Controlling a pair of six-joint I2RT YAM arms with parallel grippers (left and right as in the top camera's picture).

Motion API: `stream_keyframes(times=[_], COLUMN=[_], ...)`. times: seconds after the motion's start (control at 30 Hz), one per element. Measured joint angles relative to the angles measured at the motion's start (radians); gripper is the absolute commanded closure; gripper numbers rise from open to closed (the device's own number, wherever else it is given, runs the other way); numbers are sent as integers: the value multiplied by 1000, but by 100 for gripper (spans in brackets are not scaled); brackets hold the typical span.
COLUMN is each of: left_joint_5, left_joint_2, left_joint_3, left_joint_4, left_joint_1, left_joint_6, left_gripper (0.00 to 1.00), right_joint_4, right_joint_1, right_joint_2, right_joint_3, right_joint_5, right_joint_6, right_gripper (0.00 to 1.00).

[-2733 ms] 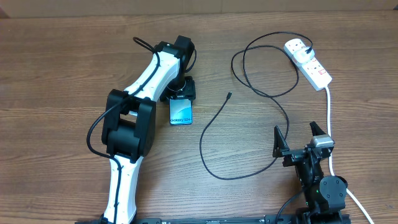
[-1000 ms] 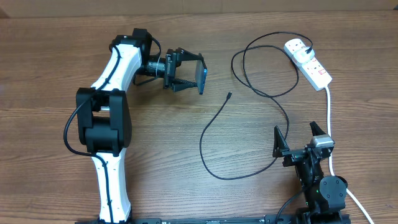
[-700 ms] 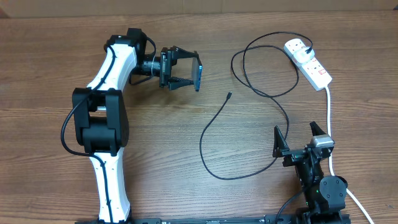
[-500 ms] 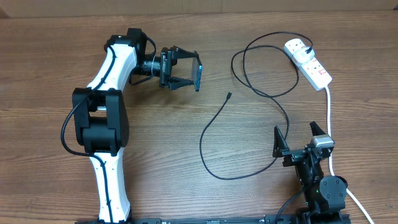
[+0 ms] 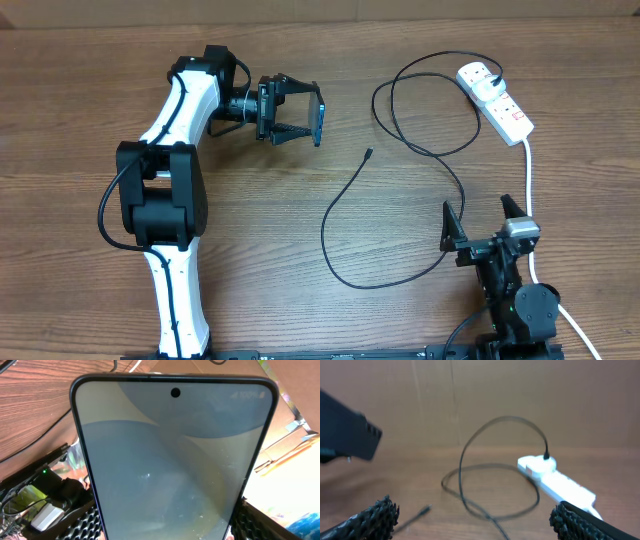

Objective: Plug charger to phone and switch on socket
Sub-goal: 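Lift the phone upright with the left gripper toward center, then move the right gripper toward the phone held by the left gripper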

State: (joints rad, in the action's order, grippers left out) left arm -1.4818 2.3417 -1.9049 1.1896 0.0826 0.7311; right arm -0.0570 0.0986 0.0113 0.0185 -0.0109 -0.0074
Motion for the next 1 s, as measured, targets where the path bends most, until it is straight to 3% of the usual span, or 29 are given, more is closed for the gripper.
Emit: stream_keyframes(times=[0.27, 0.47, 0.6, 0.7, 0.87, 0.93, 1.0], left_joint_5=[0, -3, -4, -3, -4, -5, -5], left_joint_2=[0, 0, 0, 0, 0, 0, 0], left_joint_3=[0, 0, 0, 0, -1, -2, -2], left_joint_4=[0, 0, 0, 0, 2, 0, 0], left_joint_1=[0, 0, 0, 0, 0, 0, 0], left_joint_6=[0, 0, 0, 0, 0, 0, 0], left_gripper=[29, 30, 30, 30, 30, 30, 30], right_joint_4=[108, 377, 217, 34, -282, -404, -414], right_joint_1=[0, 0, -1, -1, -1, -1, -2], right_joint_2=[0, -2, 26, 144, 487, 702, 862], right_joint_3=[0, 13, 105, 270, 596, 761, 875], right_joint_5=[-404, -526, -528, -516, -524, -560, -661], right_joint_6=[251, 398, 381, 320, 222, 193, 183], right_gripper=[0, 0, 0, 0, 0, 0, 0])
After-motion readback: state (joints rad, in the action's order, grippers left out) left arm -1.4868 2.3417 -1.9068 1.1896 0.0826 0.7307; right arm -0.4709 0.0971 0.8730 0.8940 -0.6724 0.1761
